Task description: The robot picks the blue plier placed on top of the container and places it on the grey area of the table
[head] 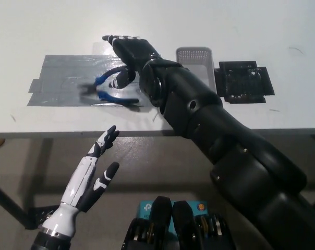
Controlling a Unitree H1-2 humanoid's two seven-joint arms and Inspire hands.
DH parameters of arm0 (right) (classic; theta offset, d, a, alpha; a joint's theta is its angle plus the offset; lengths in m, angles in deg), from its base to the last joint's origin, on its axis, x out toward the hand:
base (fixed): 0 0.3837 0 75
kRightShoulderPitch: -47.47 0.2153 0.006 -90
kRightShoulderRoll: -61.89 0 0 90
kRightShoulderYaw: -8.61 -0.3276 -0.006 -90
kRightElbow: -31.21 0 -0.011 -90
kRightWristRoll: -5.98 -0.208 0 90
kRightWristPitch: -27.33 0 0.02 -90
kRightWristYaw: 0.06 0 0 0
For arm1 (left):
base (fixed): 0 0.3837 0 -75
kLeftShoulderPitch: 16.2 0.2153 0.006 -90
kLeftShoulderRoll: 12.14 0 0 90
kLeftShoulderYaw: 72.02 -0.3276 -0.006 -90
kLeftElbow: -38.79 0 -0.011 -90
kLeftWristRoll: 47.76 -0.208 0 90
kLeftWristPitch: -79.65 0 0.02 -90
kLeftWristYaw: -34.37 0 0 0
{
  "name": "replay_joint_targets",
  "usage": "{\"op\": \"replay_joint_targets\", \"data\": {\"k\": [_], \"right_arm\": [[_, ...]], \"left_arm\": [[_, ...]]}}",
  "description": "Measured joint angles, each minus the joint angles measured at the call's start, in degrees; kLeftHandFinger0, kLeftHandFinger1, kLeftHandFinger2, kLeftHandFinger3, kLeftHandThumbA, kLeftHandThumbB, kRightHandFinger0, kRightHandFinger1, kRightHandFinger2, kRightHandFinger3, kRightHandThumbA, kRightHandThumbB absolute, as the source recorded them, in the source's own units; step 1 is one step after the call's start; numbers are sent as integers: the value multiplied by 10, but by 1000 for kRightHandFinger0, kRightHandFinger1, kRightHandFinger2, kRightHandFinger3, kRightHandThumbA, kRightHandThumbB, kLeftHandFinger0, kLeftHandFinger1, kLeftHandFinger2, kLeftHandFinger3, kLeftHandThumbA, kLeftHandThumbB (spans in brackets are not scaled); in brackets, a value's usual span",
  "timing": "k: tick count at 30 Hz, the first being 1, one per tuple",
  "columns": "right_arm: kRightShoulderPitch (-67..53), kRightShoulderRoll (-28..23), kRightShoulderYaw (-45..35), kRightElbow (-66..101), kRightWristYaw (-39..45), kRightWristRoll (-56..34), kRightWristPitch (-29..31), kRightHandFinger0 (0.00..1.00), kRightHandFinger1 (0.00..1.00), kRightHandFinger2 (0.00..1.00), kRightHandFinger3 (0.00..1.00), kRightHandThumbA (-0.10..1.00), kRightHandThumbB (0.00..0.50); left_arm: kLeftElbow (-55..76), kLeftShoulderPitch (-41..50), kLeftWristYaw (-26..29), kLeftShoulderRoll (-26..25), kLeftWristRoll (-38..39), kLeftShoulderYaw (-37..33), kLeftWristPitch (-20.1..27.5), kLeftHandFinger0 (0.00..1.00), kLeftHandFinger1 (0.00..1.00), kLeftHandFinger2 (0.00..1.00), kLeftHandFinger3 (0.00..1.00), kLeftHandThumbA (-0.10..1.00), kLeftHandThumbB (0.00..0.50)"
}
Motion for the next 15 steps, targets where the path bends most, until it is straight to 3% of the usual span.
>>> {"op": "replay_joint_targets", "data": {"k": [8, 10, 15], "right_arm": [[14, -19, -38, 17, -24, -16, 30, 1000, 1000, 1000, 1000, 1000, 500], [23, -30, -67, 36, -33, -29, 49, 1000, 1000, 1000, 1000, 1000, 462], [23, -71, -116, 156, -35, -52, 81, 1000, 1000, 1000, 1000, 1000, 452]], "left_arm": [[0, 1, 0, 0, -1, -1, 0, 1000, 1000, 1000, 1000, 973, 88], [0, 2, 0, 0, -1, 0, 0, 1000, 1000, 1000, 1000, 972, 88], [-2, 4, 0, 0, 0, 1, 0, 1000, 1000, 1000, 1000, 994, 98]]}}
